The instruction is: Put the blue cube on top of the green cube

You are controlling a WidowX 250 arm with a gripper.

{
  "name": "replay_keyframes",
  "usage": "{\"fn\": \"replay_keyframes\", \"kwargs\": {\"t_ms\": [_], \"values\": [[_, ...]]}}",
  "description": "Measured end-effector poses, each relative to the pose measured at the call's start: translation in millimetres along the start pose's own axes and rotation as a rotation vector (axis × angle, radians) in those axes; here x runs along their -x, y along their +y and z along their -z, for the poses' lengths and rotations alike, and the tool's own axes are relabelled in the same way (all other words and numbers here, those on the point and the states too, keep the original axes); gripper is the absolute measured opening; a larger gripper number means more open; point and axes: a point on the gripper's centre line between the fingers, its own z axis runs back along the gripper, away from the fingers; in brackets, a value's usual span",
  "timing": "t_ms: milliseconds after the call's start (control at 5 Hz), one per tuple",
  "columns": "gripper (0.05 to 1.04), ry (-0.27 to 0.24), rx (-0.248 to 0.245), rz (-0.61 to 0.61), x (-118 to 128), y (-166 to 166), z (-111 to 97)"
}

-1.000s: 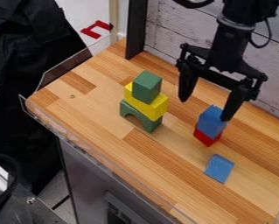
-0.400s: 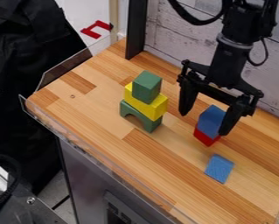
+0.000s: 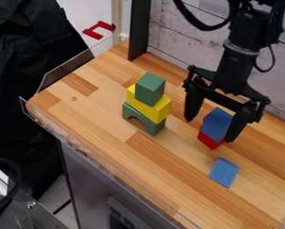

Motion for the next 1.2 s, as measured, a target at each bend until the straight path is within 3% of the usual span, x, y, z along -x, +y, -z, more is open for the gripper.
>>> {"fn": "replay_keyframes", "kwargs": {"t_ms": [800,1000,1200], "values": [[0.964,0.042,0.043,-0.015,-14,-4,18],[0.672,0.034,0.061,-0.036,-18,0,19],[0.576,0.035,0.076,-0.057,-19,3,19]]}}
